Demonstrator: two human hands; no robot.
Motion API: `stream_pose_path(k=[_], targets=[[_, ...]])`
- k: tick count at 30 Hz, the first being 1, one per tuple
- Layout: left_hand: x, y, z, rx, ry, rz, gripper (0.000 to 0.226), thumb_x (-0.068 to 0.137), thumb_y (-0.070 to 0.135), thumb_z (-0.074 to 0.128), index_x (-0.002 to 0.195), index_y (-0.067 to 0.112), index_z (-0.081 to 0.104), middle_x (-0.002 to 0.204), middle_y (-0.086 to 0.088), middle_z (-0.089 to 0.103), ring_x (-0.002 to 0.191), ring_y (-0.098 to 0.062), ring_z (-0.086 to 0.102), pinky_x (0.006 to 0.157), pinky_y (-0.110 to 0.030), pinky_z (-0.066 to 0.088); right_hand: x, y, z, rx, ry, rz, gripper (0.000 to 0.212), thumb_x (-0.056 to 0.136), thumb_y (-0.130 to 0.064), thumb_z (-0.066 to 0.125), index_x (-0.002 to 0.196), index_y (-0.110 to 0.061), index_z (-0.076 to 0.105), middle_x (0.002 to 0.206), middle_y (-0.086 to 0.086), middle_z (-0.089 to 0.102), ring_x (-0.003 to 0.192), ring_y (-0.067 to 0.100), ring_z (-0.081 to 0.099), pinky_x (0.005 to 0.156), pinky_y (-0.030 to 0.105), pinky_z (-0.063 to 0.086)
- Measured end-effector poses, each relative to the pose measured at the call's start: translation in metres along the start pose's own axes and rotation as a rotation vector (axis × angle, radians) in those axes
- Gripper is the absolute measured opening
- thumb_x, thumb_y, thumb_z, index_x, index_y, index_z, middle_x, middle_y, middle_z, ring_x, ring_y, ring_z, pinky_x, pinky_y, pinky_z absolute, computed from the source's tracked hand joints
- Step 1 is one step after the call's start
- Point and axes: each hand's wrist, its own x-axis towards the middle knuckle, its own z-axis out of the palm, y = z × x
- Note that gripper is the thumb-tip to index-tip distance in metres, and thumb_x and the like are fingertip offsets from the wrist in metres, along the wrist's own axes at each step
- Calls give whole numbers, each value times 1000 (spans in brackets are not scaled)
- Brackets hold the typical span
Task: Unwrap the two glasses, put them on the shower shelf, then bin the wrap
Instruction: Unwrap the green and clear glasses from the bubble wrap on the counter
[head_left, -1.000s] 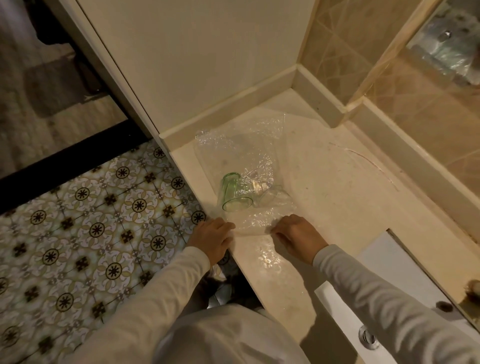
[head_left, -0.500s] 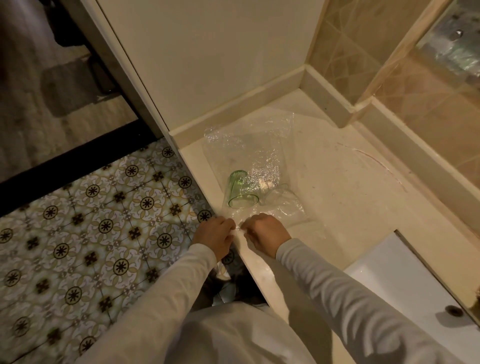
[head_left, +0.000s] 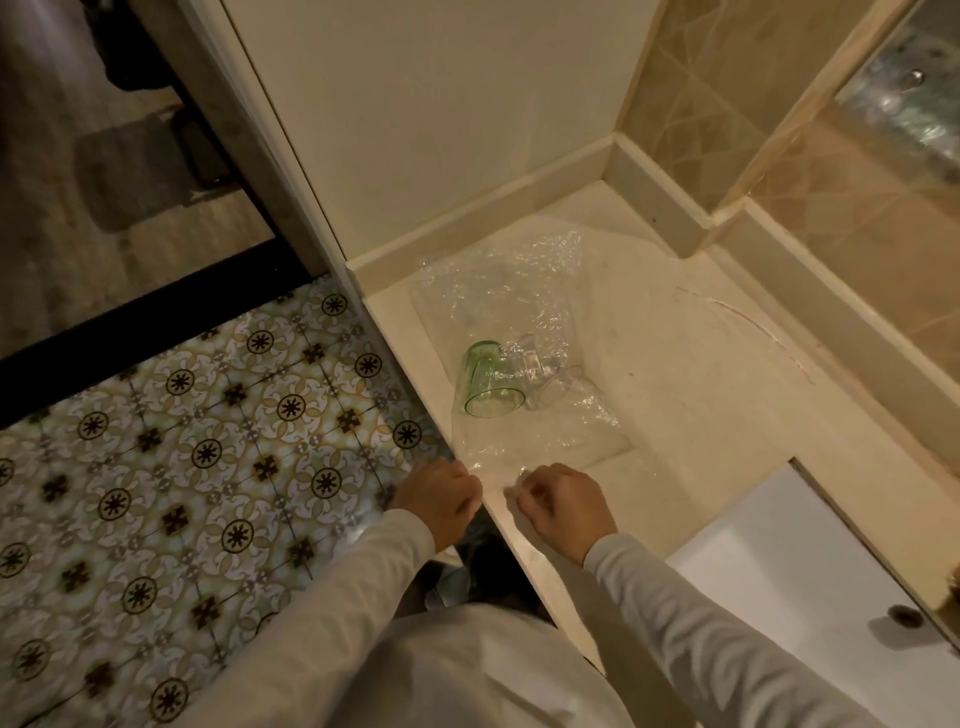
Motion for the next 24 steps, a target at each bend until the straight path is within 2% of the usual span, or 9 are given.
stream_pose_path(k=[3,6,9,12,14,16,17,21,24], targets=[[6,7,-7,96,-64,43,16,90,30,60,94,17,68,98,-4,66,96,-25,59,84,-36,48,-1,2,0,181,-35,426,42,91,-57,58,67,-23,66,70,-3,70,76,22,62,72,30,42],[21,21,-22,269,-21,297,15,77,16,73,91,14,69,91,-7,66,83,-29,61,70,-37,50,-2,1,2,385,52,653,52,86,-58,60,56,-16,66,59,0,68,72,24,64,68,30,42],[51,38,-28,484,-278,459,41,84,6,60,125,11,56,126,-9,54,109,-33,52,82,-42,43,-2,-4,8,534,183,791,39,83,-51,67,70,-15,75,70,1,75,80,24,68,75,29,49],[79,52,-36,720,-491,565,44,89,9,62,132,10,50,130,-10,53,116,-33,52,83,-41,43,2,-11,10,671,294,933,31,81,-42,71,91,-13,77,89,4,77,92,25,69,88,29,52],[92,58,-40,802,-535,629,41,91,10,61,130,11,52,128,-10,56,117,-33,53,82,-40,42,6,-20,10,798,401,1029,29,78,-32,72,85,-4,77,79,10,77,73,19,69,67,18,54],[100,64,-45,880,-550,729,40,90,11,61,130,13,54,127,-9,58,116,-32,54,81,-39,40,10,-31,10,911,517,1103,24,74,-20,72,72,4,72,56,9,68,43,14,54,37,10,40],[103,66,-48,922,-559,774,40,90,11,61,130,13,55,127,-9,59,116,-31,54,83,-38,40,12,-36,8,932,552,1135,22,74,-18,72,70,3,71,52,6,66,39,14,50,33,10,35],[111,70,-54,964,-616,831,36,92,7,59,128,5,57,127,-17,56,116,-37,54,92,-42,45,15,-42,2,971,604,1207,12,79,-18,66,80,-9,74,72,4,71,62,20,61,60,19,45],[119,74,-74,773,-607,677,30,100,15,46,125,2,56,125,-19,58,113,-37,57,91,-43,46,17,-40,2,980,686,1195,9,83,-21,62,82,-15,69,82,2,70,71,18,63,69,25,48]])
